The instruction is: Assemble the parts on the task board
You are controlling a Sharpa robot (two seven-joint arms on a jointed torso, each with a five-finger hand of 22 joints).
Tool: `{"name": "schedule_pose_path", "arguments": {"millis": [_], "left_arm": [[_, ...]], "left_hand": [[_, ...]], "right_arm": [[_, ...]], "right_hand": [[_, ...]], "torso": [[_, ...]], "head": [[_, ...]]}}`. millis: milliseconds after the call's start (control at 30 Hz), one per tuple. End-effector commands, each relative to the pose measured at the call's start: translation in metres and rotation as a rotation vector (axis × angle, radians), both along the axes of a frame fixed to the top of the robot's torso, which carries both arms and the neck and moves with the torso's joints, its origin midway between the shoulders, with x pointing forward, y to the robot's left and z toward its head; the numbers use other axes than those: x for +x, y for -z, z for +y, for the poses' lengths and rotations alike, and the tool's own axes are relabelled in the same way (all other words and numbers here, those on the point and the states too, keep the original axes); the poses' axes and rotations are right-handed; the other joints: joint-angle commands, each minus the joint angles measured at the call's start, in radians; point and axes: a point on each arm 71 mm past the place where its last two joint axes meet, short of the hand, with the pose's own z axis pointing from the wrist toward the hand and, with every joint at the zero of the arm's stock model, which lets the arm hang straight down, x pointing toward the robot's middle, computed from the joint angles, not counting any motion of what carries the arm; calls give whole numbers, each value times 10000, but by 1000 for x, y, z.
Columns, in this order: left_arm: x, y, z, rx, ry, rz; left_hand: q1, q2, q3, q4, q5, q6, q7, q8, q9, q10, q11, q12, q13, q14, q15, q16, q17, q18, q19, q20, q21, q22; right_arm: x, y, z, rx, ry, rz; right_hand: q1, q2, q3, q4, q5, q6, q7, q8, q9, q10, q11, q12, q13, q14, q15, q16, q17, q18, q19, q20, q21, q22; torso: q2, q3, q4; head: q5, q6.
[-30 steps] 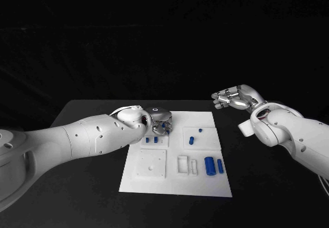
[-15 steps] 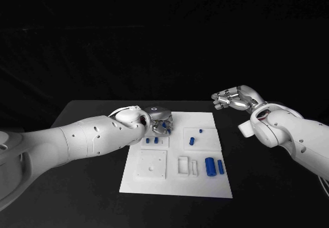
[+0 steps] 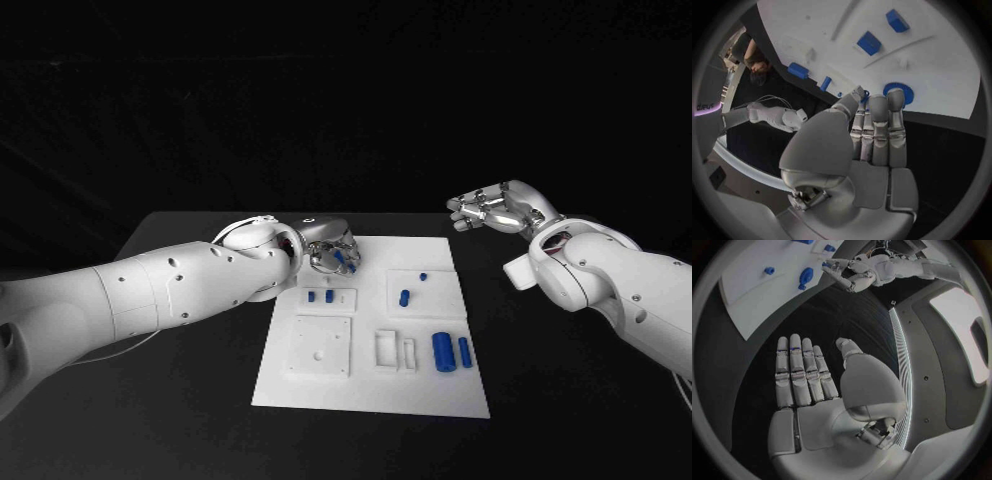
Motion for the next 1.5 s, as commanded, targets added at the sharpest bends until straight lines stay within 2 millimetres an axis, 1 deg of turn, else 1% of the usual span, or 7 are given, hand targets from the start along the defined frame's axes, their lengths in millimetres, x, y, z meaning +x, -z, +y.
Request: {"name": "schedule_pose_path", "arguments": {"millis": [33, 167, 433, 667, 1133, 1300, 1500], "left_arm": [[-1, -1, 5, -390, -218, 720], [-1, -3, 16, -395, -389, 922], [0, -3, 31, -175, -576, 981], [3, -1, 40, 133, -712, 1047], [9, 6, 46, 506, -831, 1200], [11, 7, 49, 611, -895, 1243], [11, 10, 49, 669, -824, 1438]], "left_hand": [[-6, 52, 0, -81, 57, -53, 19, -25, -11, -45, 16, 37, 16, 29, -25, -44, -4, 189, -80, -17, 6, 183], [10, 24, -3, -114, 57, -60, 22, -31, -15, -46, 20, 34, 14, 24, -27, -57, -7, 187, -94, -22, 1, 185], [15, 28, -2, -126, 41, -92, 30, -29, -18, -80, 33, 36, 15, -4, -17, -101, -18, 186, -134, -14, -18, 183], [42, 33, -6, -135, 26, -100, 35, -32, -19, -80, 36, 36, 15, -8, -15, -123, -20, 189, -147, -11, -23, 185], [80, 45, 6, -153, 33, -126, 46, -28, -19, -106, 49, 36, 15, -24, -5, -151, -24, 196, -174, -2, -33, 187], [80, 45, 6, -153, 33, -126, 46, -28, -19, -106, 49, 36, 15, -24, -5, -151, -24, 196, -174, -2, -33, 187], [81, 62, 1, -148, 24, -126, 48, -29, -18, -104, 49, 37, 16, -25, -4, -173, -27, 198, -181, 2, -36, 185]], "right_arm": [[-1, -1, 0, -29, -125, -90], [-1, -1, 0, -35, -119, -89], [-1, -1, -1, -44, -98, -90], [-1, -1, -1, -46, -92, -91], [-1, -1, -1, -41, -101, -92], [-1, -1, -1, -43, -96, -94], [-1, -1, -1, -44, -95, -96]], "right_hand": [[-24, 40, 53, 16, 33, -50, 16, 9, 12, -69, 23, -42, -1, -51, 4, -49, -14, -13, -81, -1, -32, -12], [-24, 40, 53, 16, 33, -50, 16, 9, 12, -69, 23, -42, -1, -51, 4, -49, -14, -13, -81, -1, -32, -12], [-38, 35, 58, 13, 32, -46, 14, 9, 13, -69, 23, -43, -2, -50, 3, -49, -14, -14, -81, -1, -34, -13], [-38, 35, 58, 13, 32, -46, 14, 9, 13, -69, 23, -43, -2, -50, 3, -49, -14, -14, -81, -1, -34, -13], [-38, 35, 58, 13, 32, -46, 14, 9, 13, -69, 23, -43, -2, -50, 3, -49, -14, -14, -81, -1, -34, -13], [-38, 35, 58, 13, 32, -46, 14, 9, 13, -69, 23, -43, -2, -50, 3, -49, -14, -14, -81, -1, -34, -13], [-38, 35, 58, 13, 32, -46, 14, 9, 13, -69, 23, -43, -2, -50, 3, -49, -14, -14, -81, -1, -34, -13]], "torso": [[4, 0, 2], [10, -9, -14], [6, -19, -6], [6, -9, -15], [12, -11, -30], [7, -4, -30], [7, -9, -19]], "head": [[-13, -3], [-1, -5], [1, 5], [11, -3], [27, -16], [32, -31], [22, -33]]}}
